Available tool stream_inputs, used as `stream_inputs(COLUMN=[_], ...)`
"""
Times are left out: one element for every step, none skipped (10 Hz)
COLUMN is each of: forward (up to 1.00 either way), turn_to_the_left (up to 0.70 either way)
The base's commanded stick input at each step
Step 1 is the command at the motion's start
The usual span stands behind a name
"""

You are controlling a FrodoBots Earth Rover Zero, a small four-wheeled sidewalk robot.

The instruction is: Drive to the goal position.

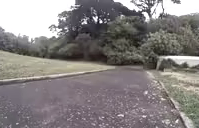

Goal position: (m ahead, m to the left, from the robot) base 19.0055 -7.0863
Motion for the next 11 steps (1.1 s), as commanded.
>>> stream_inputs(forward=[0.00, 0.00, 0.00, 0.00, 0.00, 0.00, 0.01, 0.03, 0.22, 0.38, 0.67], turn_to_the_left=[0.00, 0.00, 0.00, 0.00, -0.02, -0.04, -0.05, -0.06, -0.13, -0.20, -0.13])
